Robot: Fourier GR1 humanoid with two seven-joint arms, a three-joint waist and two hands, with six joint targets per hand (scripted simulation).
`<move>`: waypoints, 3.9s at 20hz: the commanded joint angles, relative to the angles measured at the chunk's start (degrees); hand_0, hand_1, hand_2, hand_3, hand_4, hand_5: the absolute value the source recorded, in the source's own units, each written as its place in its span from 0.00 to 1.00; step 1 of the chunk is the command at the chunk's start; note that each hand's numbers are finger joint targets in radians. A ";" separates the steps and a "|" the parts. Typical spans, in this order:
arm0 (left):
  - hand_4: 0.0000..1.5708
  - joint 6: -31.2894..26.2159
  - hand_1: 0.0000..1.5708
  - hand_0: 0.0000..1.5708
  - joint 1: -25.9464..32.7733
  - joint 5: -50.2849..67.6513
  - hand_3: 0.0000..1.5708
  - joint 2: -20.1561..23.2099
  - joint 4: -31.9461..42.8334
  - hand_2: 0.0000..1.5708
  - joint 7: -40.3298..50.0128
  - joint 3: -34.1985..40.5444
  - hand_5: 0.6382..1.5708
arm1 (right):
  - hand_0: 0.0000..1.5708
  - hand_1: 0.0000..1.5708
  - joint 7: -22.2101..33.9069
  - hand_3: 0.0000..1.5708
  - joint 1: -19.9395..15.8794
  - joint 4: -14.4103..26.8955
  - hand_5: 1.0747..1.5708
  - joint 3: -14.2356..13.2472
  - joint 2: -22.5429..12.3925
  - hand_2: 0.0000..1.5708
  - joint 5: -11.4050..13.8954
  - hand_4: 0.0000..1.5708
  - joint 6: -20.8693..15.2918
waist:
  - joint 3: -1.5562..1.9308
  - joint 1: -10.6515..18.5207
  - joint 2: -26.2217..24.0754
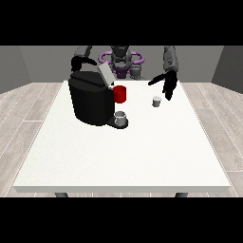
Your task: Insert the coffee pod into the coffee machine and close the lid
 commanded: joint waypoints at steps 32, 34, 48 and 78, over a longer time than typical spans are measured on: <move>0.00 1.32 0.72 0.72 -19.29 -16.87 0.64 3.22 29.85 0.75 -7.11 -1.92 1.00 | 0.00 0.00 -1.39 0.00 -9.64 9.76 1.00 -4.38 -1.83 0.00 1.57 0.25 -3.48 | -0.01 -2.02 9.83; 0.00 2.39 0.71 0.71 -18.29 -18.19 0.71 1.79 28.91 0.75 -7.19 -3.29 1.00 | 0.00 0.00 -3.12 0.00 -8.65 11.90 1.00 -4.62 -0.76 0.00 1.63 0.25 -4.23 | 0.01 -1.54 9.10; 0.04 3.87 0.80 0.80 -17.77 -23.18 0.77 -3.22 28.23 0.84 -4.74 -6.70 1.00 | 0.00 0.00 -1.47 0.00 -11.27 17.73 1.00 -5.79 0.06 0.00 1.79 0.20 -6.65 | 0.01 0.86 3.51; 0.38 -7.11 0.88 0.88 -28.35 -18.19 0.87 -6.74 23.93 0.90 -4.28 -0.32 1.00 | 0.00 0.00 -7.60 0.00 -9.62 30.36 1.00 -8.22 -2.94 0.00 0.40 0.16 -4.26 | 0.03 4.22 -5.67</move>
